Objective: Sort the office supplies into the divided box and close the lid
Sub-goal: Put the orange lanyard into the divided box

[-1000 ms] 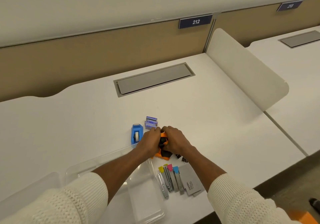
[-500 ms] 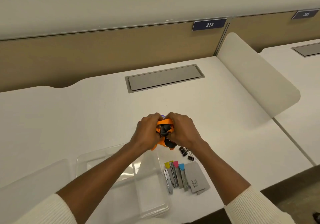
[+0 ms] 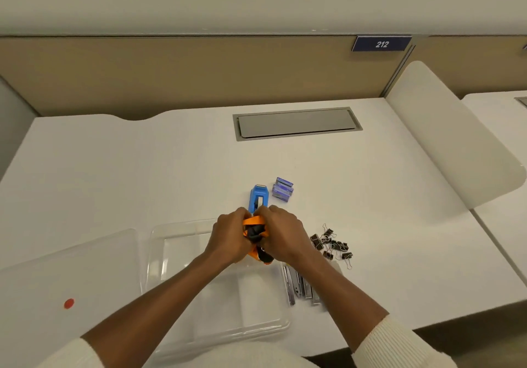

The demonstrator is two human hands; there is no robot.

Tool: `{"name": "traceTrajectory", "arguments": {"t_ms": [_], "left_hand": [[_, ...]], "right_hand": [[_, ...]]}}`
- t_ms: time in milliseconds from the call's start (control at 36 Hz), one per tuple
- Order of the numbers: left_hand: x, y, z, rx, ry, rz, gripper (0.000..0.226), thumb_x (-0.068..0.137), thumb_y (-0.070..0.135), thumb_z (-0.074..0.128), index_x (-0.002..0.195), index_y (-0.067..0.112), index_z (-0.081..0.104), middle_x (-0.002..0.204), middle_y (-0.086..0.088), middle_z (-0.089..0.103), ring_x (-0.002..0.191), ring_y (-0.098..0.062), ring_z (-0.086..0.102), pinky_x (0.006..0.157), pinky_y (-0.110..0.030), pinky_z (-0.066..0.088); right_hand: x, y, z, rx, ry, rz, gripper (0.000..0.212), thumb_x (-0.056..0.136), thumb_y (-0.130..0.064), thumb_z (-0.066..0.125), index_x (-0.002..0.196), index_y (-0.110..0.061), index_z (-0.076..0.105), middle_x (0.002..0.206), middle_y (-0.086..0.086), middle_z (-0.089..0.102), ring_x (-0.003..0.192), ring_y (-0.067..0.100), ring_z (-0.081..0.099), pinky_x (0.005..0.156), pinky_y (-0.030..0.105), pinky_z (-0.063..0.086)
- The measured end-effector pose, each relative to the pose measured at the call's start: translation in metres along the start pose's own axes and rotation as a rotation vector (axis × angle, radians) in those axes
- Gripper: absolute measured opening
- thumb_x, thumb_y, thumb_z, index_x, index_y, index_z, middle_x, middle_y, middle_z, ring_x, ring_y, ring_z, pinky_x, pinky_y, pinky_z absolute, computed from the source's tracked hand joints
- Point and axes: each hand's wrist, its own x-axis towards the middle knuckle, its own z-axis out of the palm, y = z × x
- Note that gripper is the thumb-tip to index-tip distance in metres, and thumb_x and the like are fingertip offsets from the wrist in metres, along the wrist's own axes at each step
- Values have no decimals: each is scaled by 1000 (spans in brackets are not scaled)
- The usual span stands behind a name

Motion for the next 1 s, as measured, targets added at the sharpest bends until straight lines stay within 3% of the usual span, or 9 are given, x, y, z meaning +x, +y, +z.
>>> {"name": "traceTrajectory", "arguments": {"t_ms": [139,250,389,556,639,722,889,944,1000], "left_hand": [[-6,-7,7,38,-14,58,50,90,32,77,134,21,56,121,-1,72,103,-19,69,91,-28,53],[-13,-14,6,96,-50,124,55,92,27,73,141,20,49,134,-2,64,117,-20,64,102,-31,50],[-18,-19,1,188,-53,193,56,98,34,67,147,23,42,145,2,52,125,-17,58,105,-28,47],[-17,-25,0,276,-82,197,55,92,35,74,140,27,49,138,3,56,121,-16,56,101,-25,47],[-15,-28,5,317,-160,235,49,91,27,76,137,25,57,135,-1,62,117,-19,60,101,-27,50],[-14,-28,9,358,-200,249,46,95,25,71,140,24,59,137,-2,64,119,-21,63,106,-28,49],[-6,-24,17,410,-270,264,49,99,34,65,145,21,53,144,-3,59,126,-20,61,112,-28,44],[-2,-21,17,442,-240,270,45,97,39,66,137,20,58,136,-6,61,119,-22,62,106,-28,48],[1,-18,14,464,-196,305,31,96,34,68,121,17,66,124,-8,63,103,-19,62,85,-20,51]], "right_hand": [[-6,3,6,-36,3,-91,60,89,-33,72,141,-20,47,127,4,60,112,22,56,83,35,52],[-13,7,0,0,0,-112,74,84,-35,76,148,-24,41,137,1,55,123,22,52,89,37,53],[-23,16,-5,-3,-14,-147,62,84,-29,76,140,-26,49,135,-1,56,122,21,52,91,37,54],[-29,19,10,-98,-34,-183,54,91,-17,74,141,-23,54,133,4,61,116,24,54,89,35,54],[-29,15,16,-151,20,-204,38,92,-23,74,128,-19,66,123,5,68,108,25,56,76,35,52],[-27,12,25,-196,87,-204,36,70,-32,93,100,-20,78,94,2,75,82,24,62,59,30,50],[-20,13,40,-246,109,-121,34,62,-42,96,85,-23,79,82,-4,73,77,22,58,61,31,48],[-18,13,42,-266,75,-102,31,68,-43,92,88,-24,79,84,-3,73,82,22,56,65,32,48],[-16,13,42,-261,70,-101,26,80,-43,83,94,-22,78,91,-2,71,90,22,53,73,34,47]]}}
